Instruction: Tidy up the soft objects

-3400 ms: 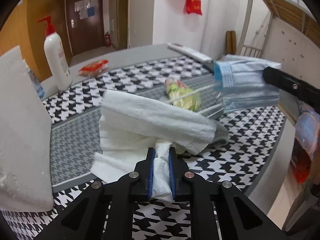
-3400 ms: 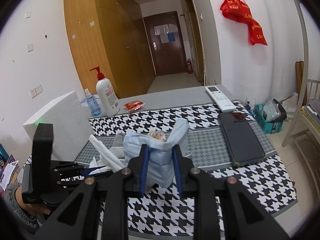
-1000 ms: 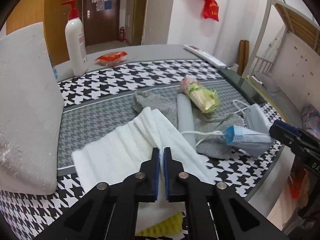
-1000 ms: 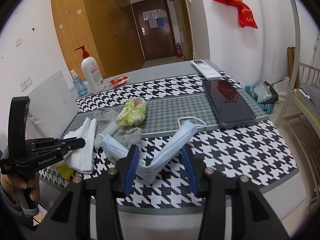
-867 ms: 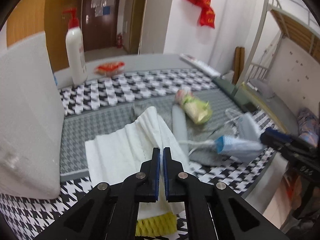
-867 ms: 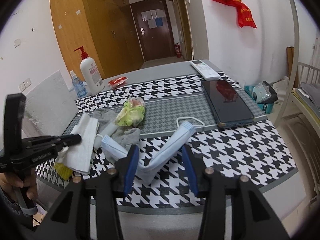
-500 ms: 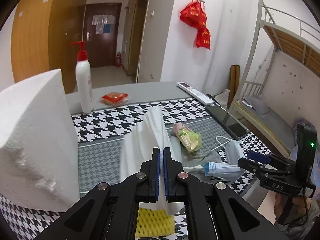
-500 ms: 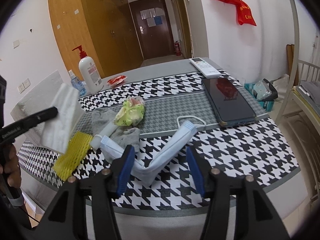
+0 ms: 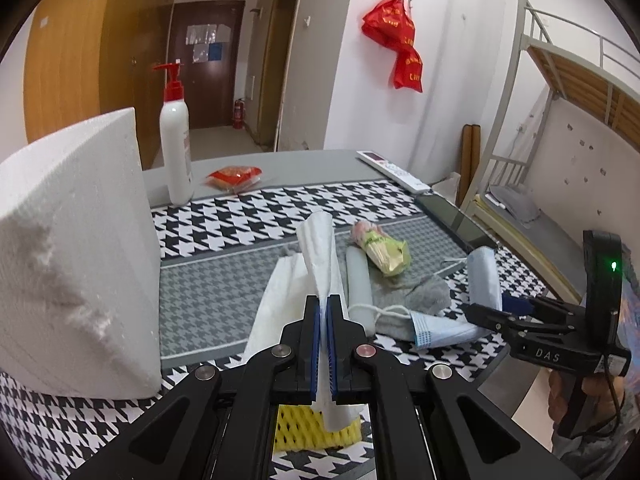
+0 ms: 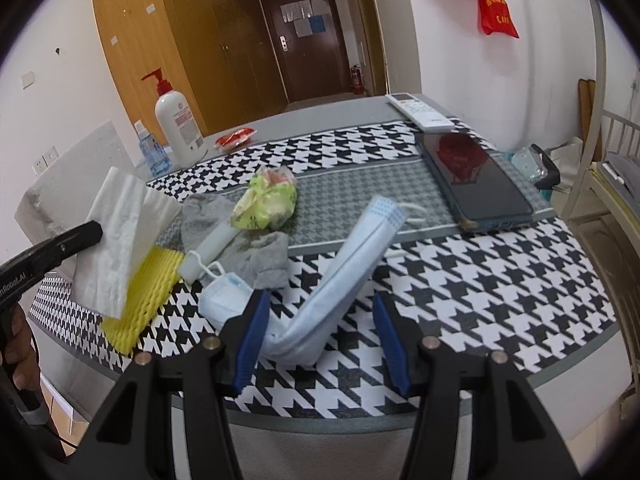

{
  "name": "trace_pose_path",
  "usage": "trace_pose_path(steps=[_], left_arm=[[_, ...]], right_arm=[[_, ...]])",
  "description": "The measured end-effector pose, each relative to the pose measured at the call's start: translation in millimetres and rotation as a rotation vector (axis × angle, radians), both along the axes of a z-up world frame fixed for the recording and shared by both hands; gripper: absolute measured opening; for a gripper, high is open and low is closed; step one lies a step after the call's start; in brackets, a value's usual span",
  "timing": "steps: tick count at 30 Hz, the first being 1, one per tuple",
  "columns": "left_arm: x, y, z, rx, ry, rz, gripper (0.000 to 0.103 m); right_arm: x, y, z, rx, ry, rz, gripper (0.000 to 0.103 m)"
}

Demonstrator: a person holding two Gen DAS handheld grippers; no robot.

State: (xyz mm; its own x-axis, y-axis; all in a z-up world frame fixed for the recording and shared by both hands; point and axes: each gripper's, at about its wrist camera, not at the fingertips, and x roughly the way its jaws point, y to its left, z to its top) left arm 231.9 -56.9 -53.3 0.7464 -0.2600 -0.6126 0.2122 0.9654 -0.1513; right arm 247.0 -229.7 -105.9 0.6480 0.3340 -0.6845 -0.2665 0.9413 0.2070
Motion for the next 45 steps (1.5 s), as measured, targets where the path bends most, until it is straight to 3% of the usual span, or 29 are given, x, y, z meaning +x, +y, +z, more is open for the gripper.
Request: trace_pose_path(steps=[2,3,4,10,24,38,45], left_arm=[[-1.7,0.5,-2.9,-0.001,0.000,0.003,0.004],[-2.8,0.5,-4.0,-0.003,0.001,-0.002,0.004],[-3.8,0.5,-5.1,-0.005,0.001,-0.009,0.004],[-8.0,1.9,-6.4,-0.015,-0.007,-0.037,0.004],[-34.6,24.3,35.8,-0.023,-0.142,-0.052,0.004],[-49.2,44.3,55.5,-0.029,-0.220,-0.060,0.004],[-55.8,52.2,62.7,-0.029,-0.255,-0.064,0.004]], right_arm=[[-1.3,0.5,-0.8,-0.002,0.006,-0.002,0.052],[-2.4,1.0,-1.4,-0.003,0.012,0.003,0.037],[-3.3,0.8,-1.4,0.001,0.014,0.004,0.032],[-11.6,0.2,-1.6,0.026,0.012,-0.003,0.018],[-44.5,-7.8,50.5,0.106,-0.174,-0.070,0.018],[-63.8,6.8,96.3,0.151,-0.328,-0.074,0.018],[-64.7,16.5,104.9,0.155,-0.351,-0.066,0.018]])
